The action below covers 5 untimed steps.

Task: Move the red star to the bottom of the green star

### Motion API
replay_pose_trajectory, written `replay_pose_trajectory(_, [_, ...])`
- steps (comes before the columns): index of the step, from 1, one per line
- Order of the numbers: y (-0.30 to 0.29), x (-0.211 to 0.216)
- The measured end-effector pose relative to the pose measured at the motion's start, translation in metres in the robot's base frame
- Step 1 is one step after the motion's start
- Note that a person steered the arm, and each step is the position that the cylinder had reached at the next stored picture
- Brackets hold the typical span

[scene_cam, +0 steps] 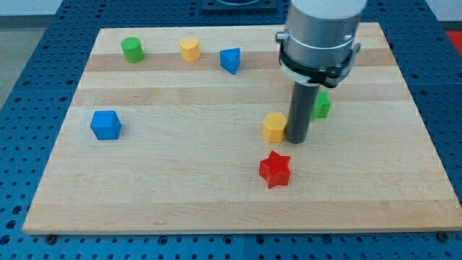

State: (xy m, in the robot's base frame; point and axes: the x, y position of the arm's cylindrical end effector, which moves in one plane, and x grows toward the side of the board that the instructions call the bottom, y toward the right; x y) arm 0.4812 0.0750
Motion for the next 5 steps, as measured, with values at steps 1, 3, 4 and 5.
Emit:
replay_pose_trajectory(1, [-0.038, 0.000])
replay_pose_trajectory(3, [-0.111, -0.002])
replay_pose_trajectory(4, [-0.116, 0.068])
replay_pose_trajectory(5, [-0.115, 0.117])
